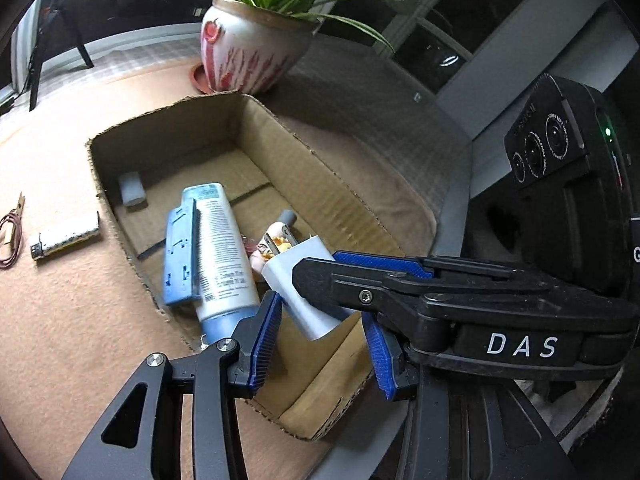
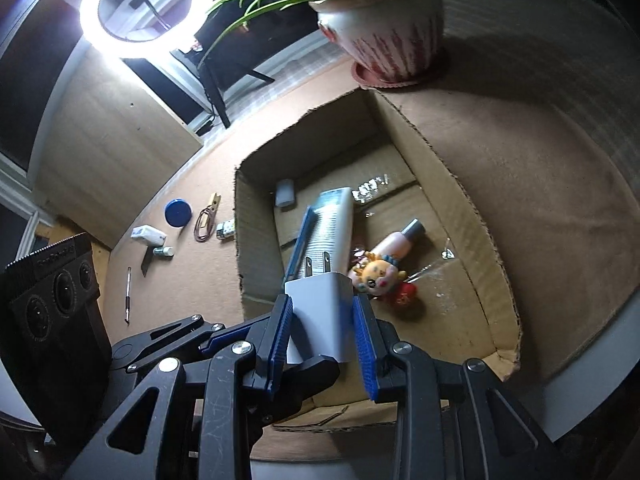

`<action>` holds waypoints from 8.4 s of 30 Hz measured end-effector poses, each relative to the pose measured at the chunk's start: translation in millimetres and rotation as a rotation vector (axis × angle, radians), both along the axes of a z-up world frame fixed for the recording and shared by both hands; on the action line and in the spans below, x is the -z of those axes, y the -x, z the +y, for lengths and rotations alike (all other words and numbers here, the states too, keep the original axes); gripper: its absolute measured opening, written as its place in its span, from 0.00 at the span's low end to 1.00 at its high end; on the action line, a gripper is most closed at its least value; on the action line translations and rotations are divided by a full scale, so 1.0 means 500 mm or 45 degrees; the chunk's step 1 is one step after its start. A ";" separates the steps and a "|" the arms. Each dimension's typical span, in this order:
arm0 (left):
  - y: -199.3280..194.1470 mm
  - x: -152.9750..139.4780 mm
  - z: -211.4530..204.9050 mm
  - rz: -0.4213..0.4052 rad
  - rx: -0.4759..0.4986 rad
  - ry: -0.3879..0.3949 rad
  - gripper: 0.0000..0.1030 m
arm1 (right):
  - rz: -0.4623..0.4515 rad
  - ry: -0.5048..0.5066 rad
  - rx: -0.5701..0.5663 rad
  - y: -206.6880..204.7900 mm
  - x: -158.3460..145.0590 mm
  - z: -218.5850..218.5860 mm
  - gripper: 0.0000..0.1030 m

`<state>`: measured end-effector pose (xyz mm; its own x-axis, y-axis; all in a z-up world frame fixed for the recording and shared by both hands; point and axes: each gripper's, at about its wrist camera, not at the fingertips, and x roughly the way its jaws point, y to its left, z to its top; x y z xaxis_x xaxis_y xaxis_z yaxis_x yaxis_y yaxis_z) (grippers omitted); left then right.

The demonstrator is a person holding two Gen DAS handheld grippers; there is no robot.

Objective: Organize objects
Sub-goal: 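Carry the charger plug into the box and open the right tool, then move both tools back over the floor toward the pen and lip balm, then grasp the clear pen with the left tool while the right tool grasps the green lip balm, then carry the pen and lip balm into the box and open both tools, then move both tools toward the blue tape measure on the floor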

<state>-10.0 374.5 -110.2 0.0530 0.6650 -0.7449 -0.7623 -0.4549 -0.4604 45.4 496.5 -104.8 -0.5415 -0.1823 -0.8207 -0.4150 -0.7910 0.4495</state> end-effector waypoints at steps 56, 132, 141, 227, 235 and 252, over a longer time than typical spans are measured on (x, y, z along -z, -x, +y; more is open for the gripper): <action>0.332 0.068 -0.863 0.042 -1.118 0.290 0.72 | 0.112 -0.518 -0.828 0.489 0.018 -0.554 0.59; 0.200 0.081 -0.612 -0.007 -0.874 0.313 0.11 | -0.014 -0.314 -0.495 0.225 0.032 -0.368 0.13; 0.203 0.010 -0.491 0.077 -0.769 0.259 0.11 | 0.053 -0.331 -0.385 0.189 -0.028 -0.273 0.13; 0.257 0.061 -0.521 -0.026 -0.821 0.301 0.54 | 0.154 -0.407 -0.334 0.229 -0.050 -0.272 0.66; 0.260 0.075 -0.607 -0.030 -0.892 0.285 0.54 | 0.266 -0.430 -0.410 0.315 -0.059 -0.340 0.66; 0.379 0.088 -0.553 0.064 -0.902 0.170 0.54 | 0.213 -0.097 -0.442 0.500 0.003 -0.311 0.66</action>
<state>-199.7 98.3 -154.1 -0.3936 0.4304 -0.8123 -0.2823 -0.8975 -0.3388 -204.7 341.0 -106.4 -0.5859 -0.3201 -0.7445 -0.0429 -0.9051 0.4230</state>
